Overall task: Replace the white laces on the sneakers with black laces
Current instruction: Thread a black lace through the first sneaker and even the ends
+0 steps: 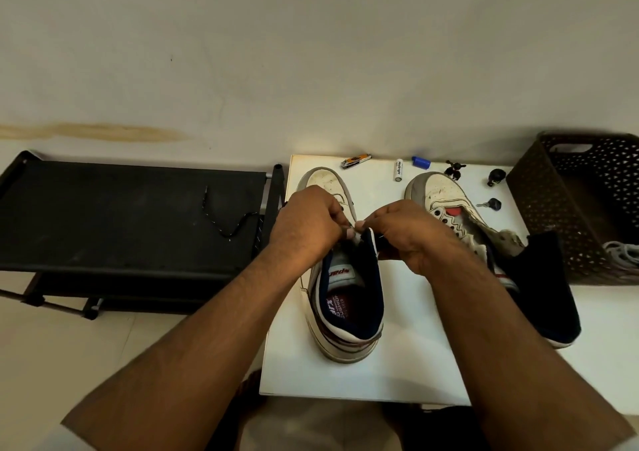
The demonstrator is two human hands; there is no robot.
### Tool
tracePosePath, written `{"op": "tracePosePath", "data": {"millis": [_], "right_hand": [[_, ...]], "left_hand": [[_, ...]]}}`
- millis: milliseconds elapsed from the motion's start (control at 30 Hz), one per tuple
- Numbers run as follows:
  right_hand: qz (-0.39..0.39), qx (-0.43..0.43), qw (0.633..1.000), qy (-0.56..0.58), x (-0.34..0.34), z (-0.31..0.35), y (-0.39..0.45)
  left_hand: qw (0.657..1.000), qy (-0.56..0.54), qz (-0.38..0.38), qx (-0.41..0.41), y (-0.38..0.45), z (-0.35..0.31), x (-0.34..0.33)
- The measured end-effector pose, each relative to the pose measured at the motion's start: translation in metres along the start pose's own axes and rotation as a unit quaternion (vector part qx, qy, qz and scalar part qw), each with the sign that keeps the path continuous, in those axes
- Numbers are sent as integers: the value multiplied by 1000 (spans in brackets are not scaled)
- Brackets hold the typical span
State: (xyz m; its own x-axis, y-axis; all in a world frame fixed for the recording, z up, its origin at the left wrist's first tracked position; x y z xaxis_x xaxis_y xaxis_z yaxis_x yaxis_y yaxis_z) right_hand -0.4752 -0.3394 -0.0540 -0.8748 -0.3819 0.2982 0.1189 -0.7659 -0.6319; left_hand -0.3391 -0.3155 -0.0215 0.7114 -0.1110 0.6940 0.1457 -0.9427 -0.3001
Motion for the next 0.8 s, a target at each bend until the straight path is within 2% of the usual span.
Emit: {"op": "tracePosePath", "data": {"millis": [133, 300, 367, 433, 467, 600, 733, 800], "right_hand": [[2, 2, 1000, 1, 2, -1, 0], [4, 2, 1000, 11, 3, -3, 0], [9, -1, 1000, 26, 3, -3, 0], [15, -5, 999, 37, 1, -4, -1], [16, -6, 999, 39, 0, -5, -1], [8, -1, 1000, 28, -1, -4, -1], [9, 5, 999, 36, 0, -4, -4], [23, 4, 998, 62, 1, -7, -7]], "left_hand": [[1000, -13, 24, 5, 3, -5, -3], [996, 14, -66, -52, -5, -6, 1], [997, 74, -11, -34, 7, -8, -7], [984, 161, 78, 28, 15, -4, -18], [978, 190, 79, 37, 16, -4, -19], [967, 249, -32, -35, 8, -15, -19], [972, 224, -52, -53, 8, -18, -15], [973, 218, -36, -57, 8, -16, -15]]}}
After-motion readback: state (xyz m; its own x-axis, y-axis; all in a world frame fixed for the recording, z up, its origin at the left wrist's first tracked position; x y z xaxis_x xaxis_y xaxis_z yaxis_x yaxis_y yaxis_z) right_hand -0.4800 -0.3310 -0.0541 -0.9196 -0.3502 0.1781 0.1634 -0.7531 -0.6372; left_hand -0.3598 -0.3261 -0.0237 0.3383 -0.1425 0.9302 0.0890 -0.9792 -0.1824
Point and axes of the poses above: each hand's wrist, its own y-axis towards the middle knuckle, its own x-axis out of the back of the hand, z = x × y, the point moved 8 cm from there along y, towards the middle knuckle, and after that the axes turned 1 degree about -y, right-handed, at the moved point
